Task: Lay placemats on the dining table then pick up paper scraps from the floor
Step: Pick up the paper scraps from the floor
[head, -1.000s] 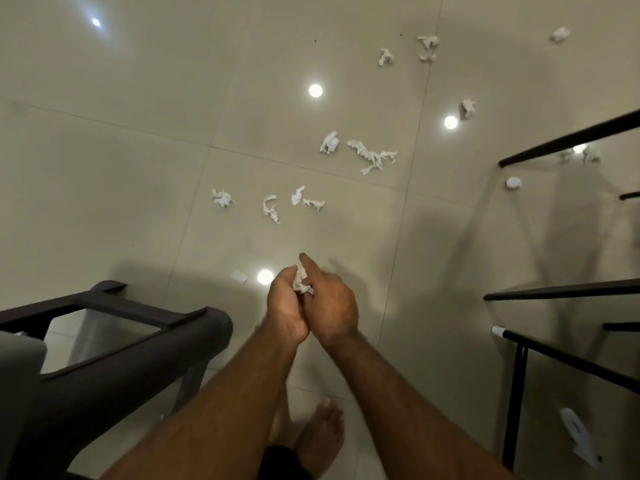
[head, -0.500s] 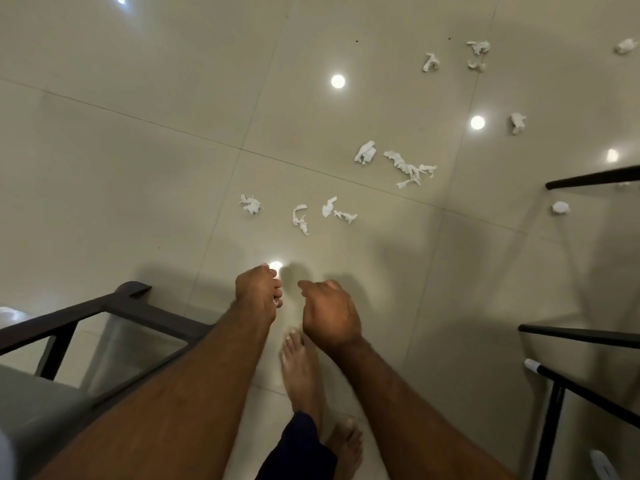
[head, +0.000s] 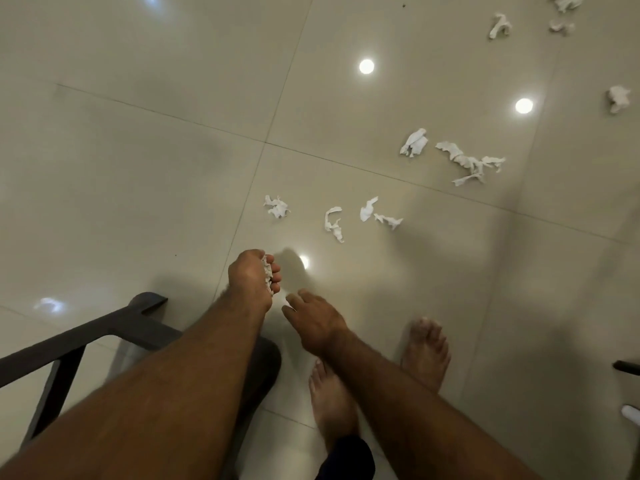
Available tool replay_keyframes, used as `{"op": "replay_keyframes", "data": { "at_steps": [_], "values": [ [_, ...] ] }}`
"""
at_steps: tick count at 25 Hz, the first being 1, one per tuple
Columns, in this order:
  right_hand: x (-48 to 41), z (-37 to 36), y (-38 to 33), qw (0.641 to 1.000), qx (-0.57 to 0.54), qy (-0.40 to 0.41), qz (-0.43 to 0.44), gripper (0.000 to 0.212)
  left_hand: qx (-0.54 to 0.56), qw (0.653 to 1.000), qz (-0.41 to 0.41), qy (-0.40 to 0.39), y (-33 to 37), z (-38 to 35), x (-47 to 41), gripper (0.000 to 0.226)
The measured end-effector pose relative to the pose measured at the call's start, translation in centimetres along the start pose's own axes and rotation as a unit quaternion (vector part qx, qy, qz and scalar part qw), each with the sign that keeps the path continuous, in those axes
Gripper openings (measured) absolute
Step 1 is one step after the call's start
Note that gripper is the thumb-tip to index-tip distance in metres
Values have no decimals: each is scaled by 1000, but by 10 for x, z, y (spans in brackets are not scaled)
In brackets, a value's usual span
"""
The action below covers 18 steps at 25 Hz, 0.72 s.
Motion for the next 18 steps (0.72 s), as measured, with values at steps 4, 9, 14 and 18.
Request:
{"op": "replay_keyframes", "data": {
  "at_steps": [4, 9, 14, 18],
  "values": [
    [-27, -25, 13, 999, -10, -25, -17, 28, 24, 999, 15, 27, -5, 12, -31, 31],
    [-30, -37, 29, 994, 49, -49, 83, 11, 30, 999, 38, 22, -6, 7, -45, 35],
    [-40, -16, 57, 998, -6, -47, 46, 15, 53, 997, 34, 43, 0, 1, -52, 33],
    [-89, 46, 81, 999, -19, 26, 39, 19, 72, 995, 34, 59, 8, 8, -60, 33]
  ]
}}
Point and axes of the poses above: each hand's wrist, its own x-axis away from the middle knuckle, its own z-axis out of the back of the hand, y = z × x, the point moved 5 cm from there along -x, towards the middle knuckle, and after that the axes turned 3 degrees about x, right-handed, at the moved point
